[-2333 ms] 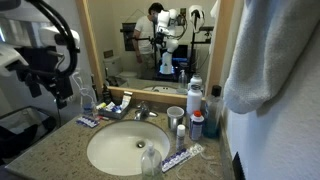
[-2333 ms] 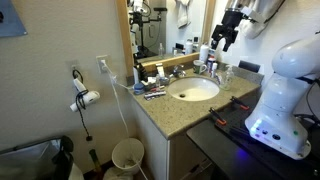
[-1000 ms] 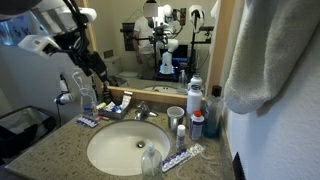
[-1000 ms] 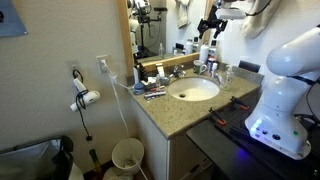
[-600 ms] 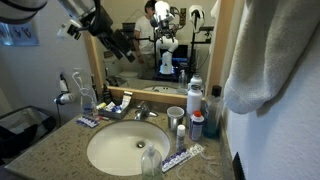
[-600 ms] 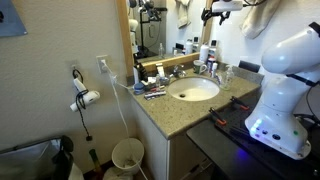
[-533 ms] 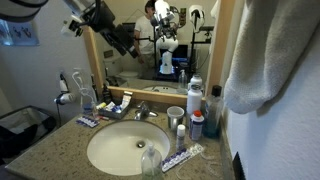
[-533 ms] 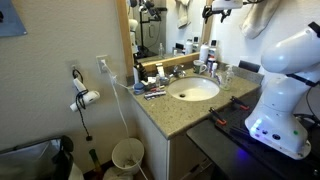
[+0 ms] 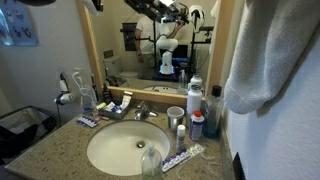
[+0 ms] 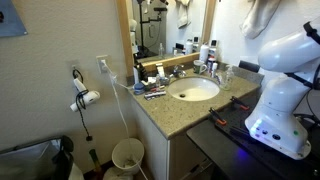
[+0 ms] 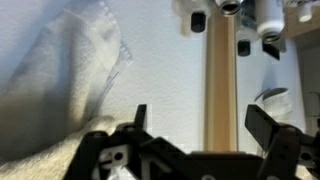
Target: Take the towel off the wall and place it on the counter
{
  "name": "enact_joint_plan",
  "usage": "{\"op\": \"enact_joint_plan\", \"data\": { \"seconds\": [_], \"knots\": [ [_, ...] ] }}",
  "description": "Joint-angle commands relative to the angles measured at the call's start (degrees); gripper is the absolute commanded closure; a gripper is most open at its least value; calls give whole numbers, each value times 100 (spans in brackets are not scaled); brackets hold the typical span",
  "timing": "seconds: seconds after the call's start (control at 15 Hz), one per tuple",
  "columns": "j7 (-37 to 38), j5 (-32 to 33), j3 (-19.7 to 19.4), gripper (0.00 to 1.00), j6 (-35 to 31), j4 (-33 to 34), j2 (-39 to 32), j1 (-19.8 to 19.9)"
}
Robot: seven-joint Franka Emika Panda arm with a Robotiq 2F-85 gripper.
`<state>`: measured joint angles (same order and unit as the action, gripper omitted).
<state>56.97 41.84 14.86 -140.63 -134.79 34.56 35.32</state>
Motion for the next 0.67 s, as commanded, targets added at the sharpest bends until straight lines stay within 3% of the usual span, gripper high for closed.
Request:
{"op": "enact_joint_plan", "data": {
  "seconds": [0.0, 0.27, 0.6],
  "knots": [
    [1097, 1377, 5, 0, 181, 627, -314, 330],
    [2199, 3086, -451, 0, 569, 1212, -688, 39],
    [2850, 4464, -1343, 0, 1648, 1715, -1073, -922]
  ]
}}
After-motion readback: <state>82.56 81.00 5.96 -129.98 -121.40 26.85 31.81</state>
